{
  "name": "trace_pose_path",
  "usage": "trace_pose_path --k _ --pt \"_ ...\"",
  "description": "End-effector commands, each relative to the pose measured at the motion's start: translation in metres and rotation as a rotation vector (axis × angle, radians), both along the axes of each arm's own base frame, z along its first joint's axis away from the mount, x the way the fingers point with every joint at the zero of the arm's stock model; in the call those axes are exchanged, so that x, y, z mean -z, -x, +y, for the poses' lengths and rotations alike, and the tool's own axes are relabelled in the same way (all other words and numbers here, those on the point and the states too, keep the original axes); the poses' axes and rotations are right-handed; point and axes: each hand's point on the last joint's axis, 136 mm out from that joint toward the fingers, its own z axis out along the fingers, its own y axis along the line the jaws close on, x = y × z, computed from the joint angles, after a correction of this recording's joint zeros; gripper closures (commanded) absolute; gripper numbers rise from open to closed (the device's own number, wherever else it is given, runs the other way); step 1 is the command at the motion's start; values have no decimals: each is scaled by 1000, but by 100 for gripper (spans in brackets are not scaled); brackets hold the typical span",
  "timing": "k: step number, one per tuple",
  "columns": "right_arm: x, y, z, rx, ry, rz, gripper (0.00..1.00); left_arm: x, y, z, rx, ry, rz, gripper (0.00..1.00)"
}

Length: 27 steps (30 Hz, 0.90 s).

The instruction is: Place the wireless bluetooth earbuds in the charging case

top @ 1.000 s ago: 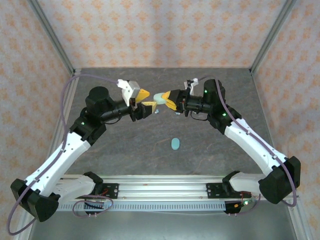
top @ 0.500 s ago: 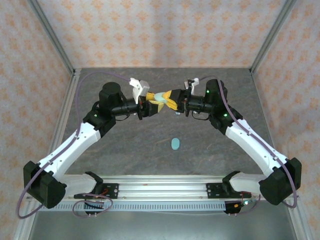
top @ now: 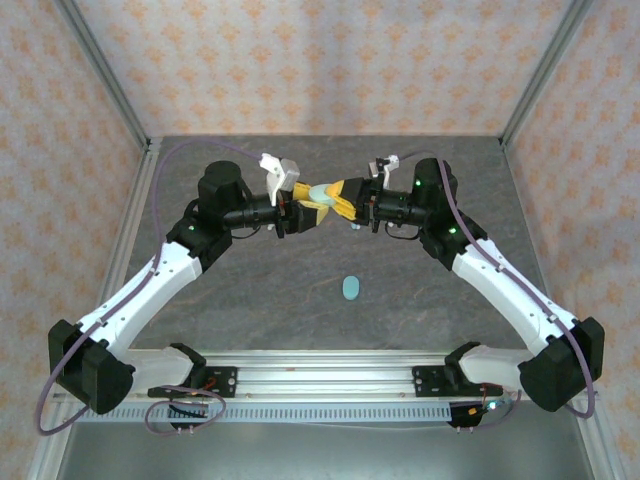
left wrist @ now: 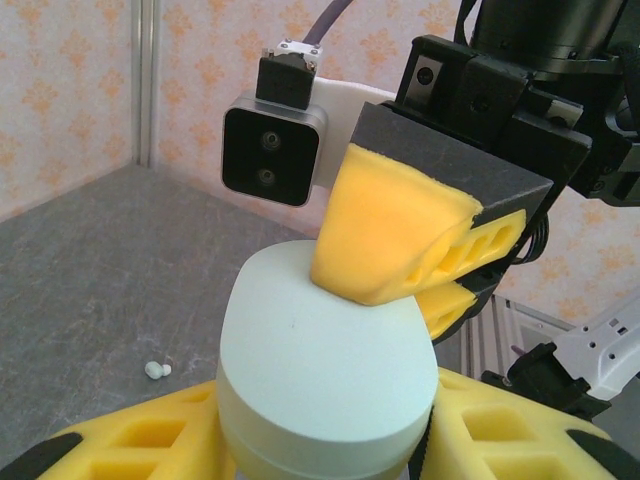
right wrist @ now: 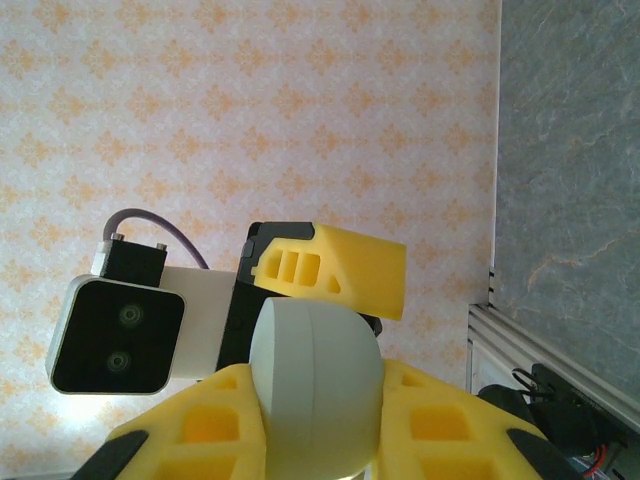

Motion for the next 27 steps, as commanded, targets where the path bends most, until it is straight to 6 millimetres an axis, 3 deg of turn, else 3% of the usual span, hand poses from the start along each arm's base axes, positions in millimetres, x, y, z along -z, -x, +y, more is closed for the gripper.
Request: trace_pose_path --k 1,11,16,23,27 --pt "-14 16 3 -61 -33 -35 87 -28 1 0 8 45 -65 55" --pt "-12 17 3 -69 -31 -29 87 -31 1 0 5 63 -67 48" --pt "-11 18 3 -72 -31 -30 87 -30 1 0 7 63 -65 50" --pt "-10 20 4 -85 -31 -27 86 -29 2 -3 28 60 -56 72" --pt "-6 20 3 -84 -20 -33 69 -28 3 -3 30 57 -51 86"
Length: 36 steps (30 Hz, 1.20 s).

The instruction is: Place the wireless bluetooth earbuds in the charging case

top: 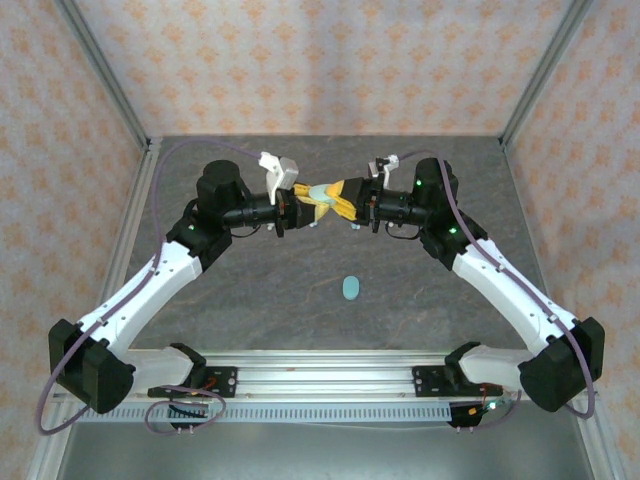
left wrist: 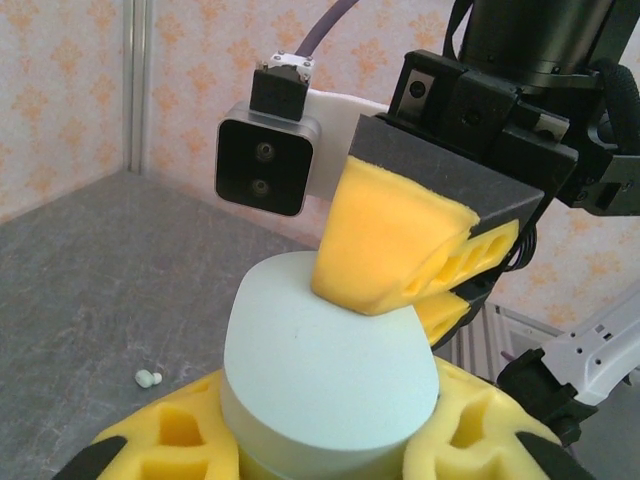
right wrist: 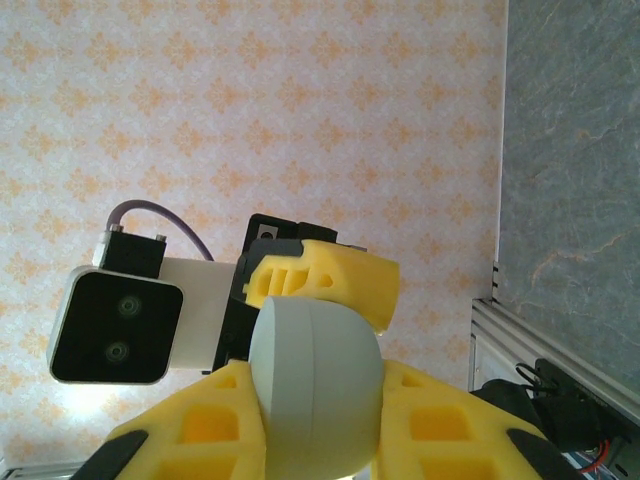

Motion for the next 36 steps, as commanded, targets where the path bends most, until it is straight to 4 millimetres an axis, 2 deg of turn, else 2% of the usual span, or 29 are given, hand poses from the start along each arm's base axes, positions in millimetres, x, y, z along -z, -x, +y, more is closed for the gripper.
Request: trace_pose_path --k 1,3,5,8,10,12,15,18,24,29,36 --pt "-5 17 3 -66 -11 -40 65 -23 1 -1 10 36 -54 88" --pt "-3 15 2 -57 1 -56 50 -22 4 0 10 32 -50 92" --pt "-6 11 0 -44 0 -85 41 -20 6 1 11 26 -42 94" --pt "-36 16 -13 -7 -26 -220 31 -20 12 4 14 22 -25 95" --pt "-52 21 -21 19 -16 -336 28 -20 17 5 24 25 -11 95" --pt "-56 28 -30 42 65 -483 27 -23 24 6 38 37 10 95" --pt "-48 37 -39 56 216 -655 27 -28 33 6 69 58 48 95" --pt "-39 41 -41 45 320 -746 27 -34 44 7 106 70 76 95" --pt "-48 52 -21 -52 301 -861 25 -40 59 10 128 85 104 95" --pt "-46 57 -7 -120 270 -895 26 -42 63 9 146 89 118 95" --pt "-48 48 -6 -82 281 -906 33 -42 71 3 185 67 119 95"
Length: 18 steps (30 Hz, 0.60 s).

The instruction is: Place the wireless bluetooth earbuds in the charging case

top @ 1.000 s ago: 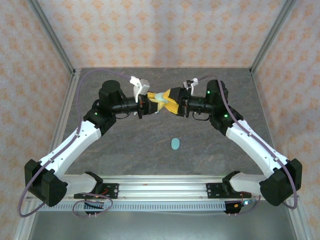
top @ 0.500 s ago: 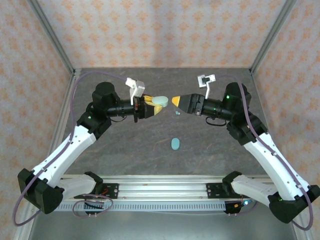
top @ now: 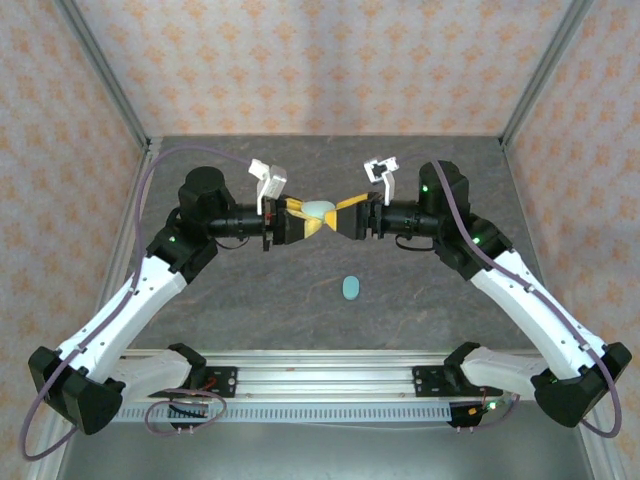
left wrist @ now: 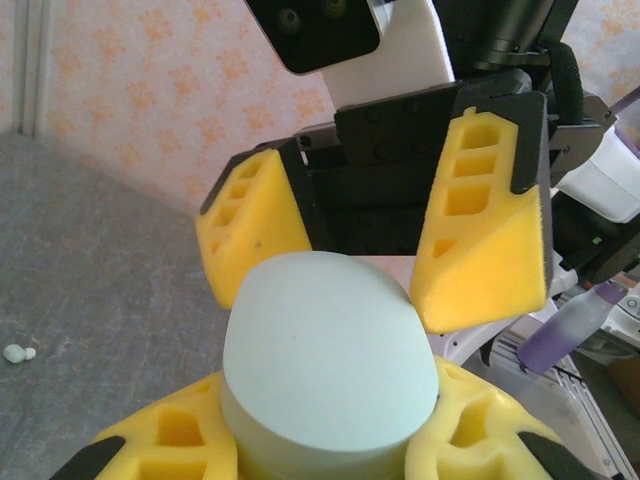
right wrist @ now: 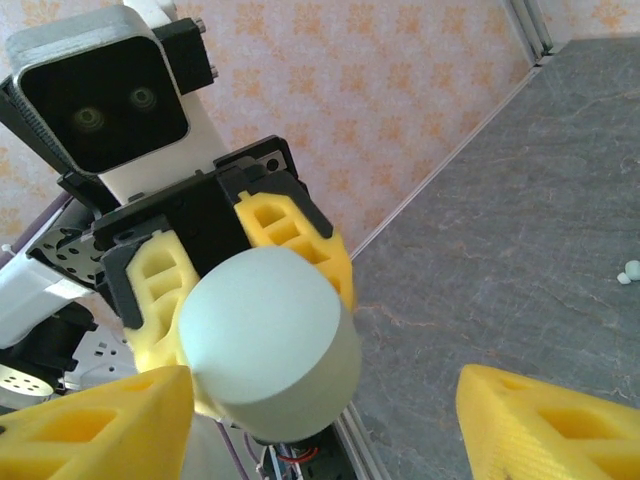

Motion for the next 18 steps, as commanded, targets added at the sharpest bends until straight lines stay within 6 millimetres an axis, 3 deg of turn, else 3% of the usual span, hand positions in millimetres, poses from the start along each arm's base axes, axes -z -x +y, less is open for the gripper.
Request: trace_pose_path --k 1,9,18 --pt "-23 0 0 6 -35 -94 35 -17 14 -3 57 14 -33 95" --pt "-21 -9 2 39 -38 -52 55 -18 18 -5 77 9 -39 95" --pt "-15 -32 0 134 -39 45 50 -24 25 -6 96 18 -51 95"
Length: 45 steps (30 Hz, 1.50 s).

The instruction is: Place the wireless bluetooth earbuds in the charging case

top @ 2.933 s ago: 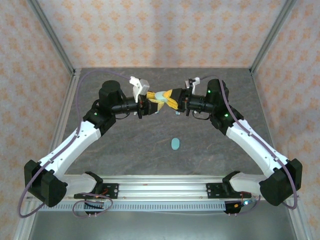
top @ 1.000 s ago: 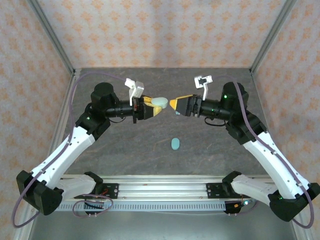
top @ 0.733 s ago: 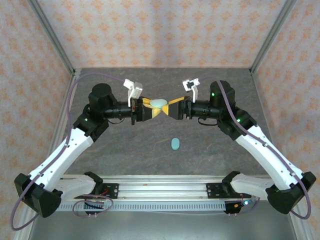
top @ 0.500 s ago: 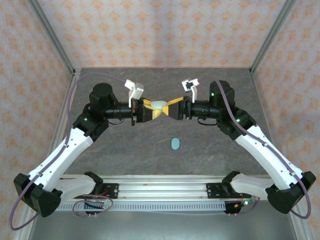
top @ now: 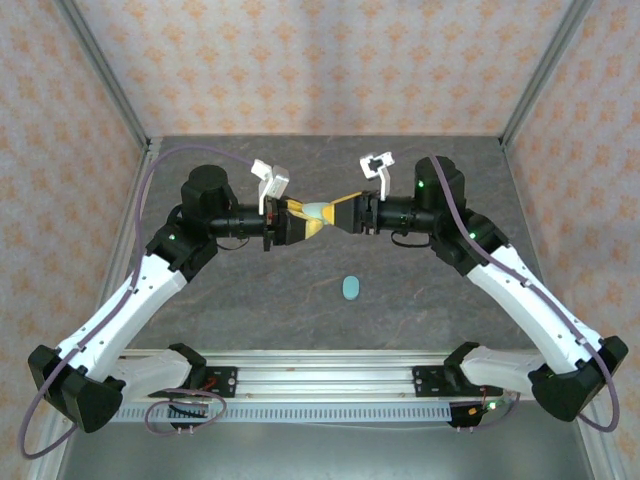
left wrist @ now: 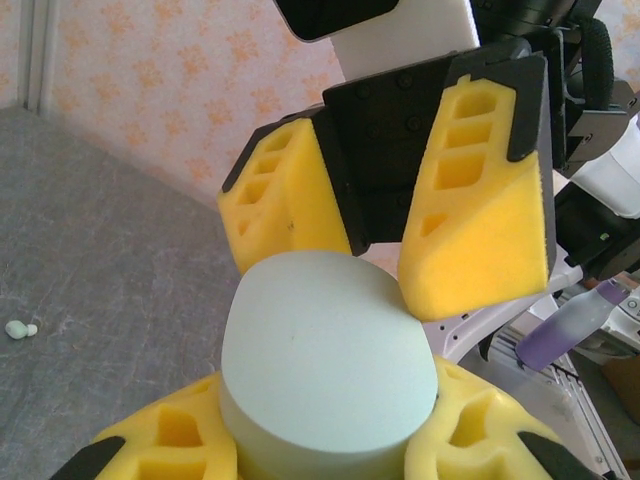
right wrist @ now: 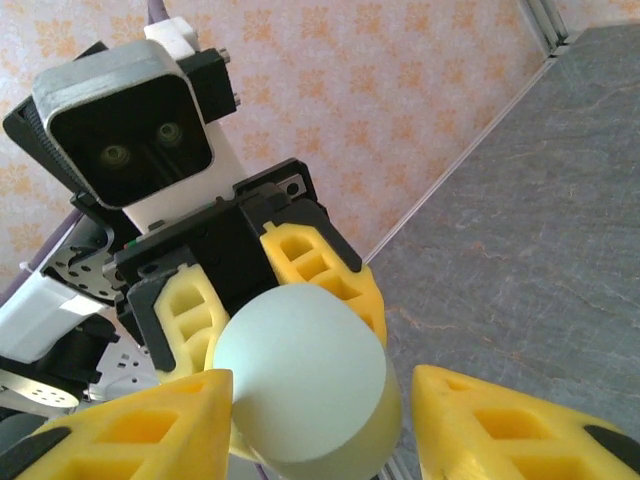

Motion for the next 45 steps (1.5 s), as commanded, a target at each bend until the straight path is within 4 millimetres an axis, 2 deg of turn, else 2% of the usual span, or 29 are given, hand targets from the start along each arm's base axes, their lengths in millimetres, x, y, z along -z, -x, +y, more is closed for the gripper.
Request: trace_pose_path --k 1,4,6,10,15,22,28,31,35,37,45 --pt "-8 -29 -9 142 -10 -10 50 -31 26 -4 103 47 -89 95" --pt "-8 -35 -13 176 -10 -4 50 -33 29 -4 104 50 -95 95" --pt "-11 -31 -11 142 -34 -12 48 -33 29 -4 103 49 -95 96" --pt "-31 -6 -4 6 -156 -76 36 -30 28 -5 108 41 -87 96" --pt "-46 17 -14 -32 -230 -175 24 -30 25 -7 119 37 -74 96" --pt "-31 29 -9 -87 -162 -192 22 -36 24 -9 130 43 -68 96" --pt "-26 30 -4 -106 -131 -206 21 -37 24 -9 131 45 -63 96" --pt "-22 27 -3 -97 -108 -203 27 -37 25 -10 133 45 -61 96" --pt "-18 20 -2 -72 -82 -182 51 -38 25 -10 137 46 -62 96" --pt "-17 17 -2 -57 -82 -171 58 -39 25 -11 142 47 -65 96" --pt "-16 -3 -5 41 -83 -93 67 -41 27 -12 155 43 -77 96"
